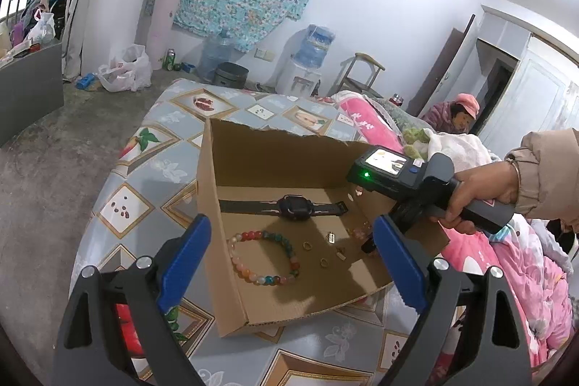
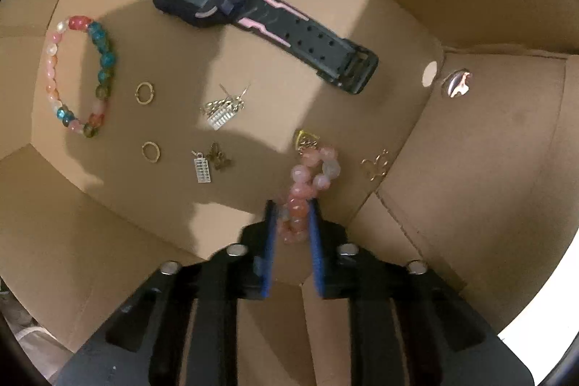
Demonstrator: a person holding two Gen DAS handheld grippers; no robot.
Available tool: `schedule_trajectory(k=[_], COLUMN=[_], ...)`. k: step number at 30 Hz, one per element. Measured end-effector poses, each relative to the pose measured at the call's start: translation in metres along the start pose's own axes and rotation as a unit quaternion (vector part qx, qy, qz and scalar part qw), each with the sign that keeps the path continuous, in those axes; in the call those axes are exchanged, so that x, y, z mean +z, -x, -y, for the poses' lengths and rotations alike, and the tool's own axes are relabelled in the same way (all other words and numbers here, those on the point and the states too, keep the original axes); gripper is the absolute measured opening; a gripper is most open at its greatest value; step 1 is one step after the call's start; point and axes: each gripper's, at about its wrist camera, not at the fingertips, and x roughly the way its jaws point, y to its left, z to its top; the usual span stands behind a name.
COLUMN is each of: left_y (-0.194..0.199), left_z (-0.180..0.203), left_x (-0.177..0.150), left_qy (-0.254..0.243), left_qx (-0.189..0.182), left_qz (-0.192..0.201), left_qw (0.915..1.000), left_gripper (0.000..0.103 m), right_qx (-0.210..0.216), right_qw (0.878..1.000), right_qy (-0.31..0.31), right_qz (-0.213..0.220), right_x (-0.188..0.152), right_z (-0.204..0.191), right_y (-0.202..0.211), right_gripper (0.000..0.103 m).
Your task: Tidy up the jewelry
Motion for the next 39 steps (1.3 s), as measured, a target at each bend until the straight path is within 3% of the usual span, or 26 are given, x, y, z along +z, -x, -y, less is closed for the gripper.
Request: schedule_trajectory(k=[10,13,16,20,23,24,26,28,30,34,37,39], left_y=[0.002,0.003,0.004,0.005,0.007,0.007,0.009,0.011,0.012,0.012,0.012,0.010], left_z=[0.000,0.000,0.001,0.003,0.007,0.010,0.018,0.029,0.039,0.058,0.072,0.082], left_x=[0.000,0.000,0.000,0.001,0.001,0.002,0.002,0.003,0.003,0.000,-0.004,-0.010], left_qy=[0.003,0.002,0.001,0.001,-0.001,-0.003,-0.008,-0.023,-0.033,-0.047,-0.059,-0.069], left_qx=[0.001,0.007,0.012,0.023,0.031,0.036,0.049,0.074,0.091,0.109,0.135,0.176], left_qz=[-0.003,-0.003,-0.002,-0.003,-0.001,0.001,0.003,0.010,0.012,0.014,0.019,0.020], left_qw=[1.0000,1.0000,0.9999,0.9997,0.9995,0.9994,0.9988,0.9969,0.9953,0.9929,0.9889,0.9817], left_gripper=[0.089,0.089,0.089,0.089,0.089,0.090,0.096,0.097,0.097,0.097,0.097,0.097], right_qx=[0.063,0.055,0.045,0.038,0.034,0.038,0.050,0.061,0.050,0.031,0.018,0.025], right_qw=[0.997,0.998,0.996,0.986,0.965,0.953,0.927,0.887,0.855,0.797,0.780,0.780], right_qy=[0.013,0.011,0.003,-0.019,-0.040,-0.048,-0.059,-0.083,-0.108,-0.168,-0.205,-0.220], right_qz=[0.035,0.035,0.073,0.163,0.256,0.295,0.368,0.450,0.506,0.579,0.591,0.586], right_x=[-0.037,-0.050,-0.058,-0.082,-0.104,-0.114,-0.139,-0.176,-0.194,-0.240,-0.253,-0.262], right_z=[-0.001,0.006,0.013,0.029,0.042,0.040,0.041,0.037,0.019,-0.017,-0.029,-0.030], right_y=[0.041,0.041,0.055,0.096,0.127,0.138,0.161,0.166,0.156,0.141,0.124,0.121], right_gripper=[0.007,0.008,0.011,0.022,0.030,0.033,0.049,0.059,0.067,0.081,0.088,0.091])
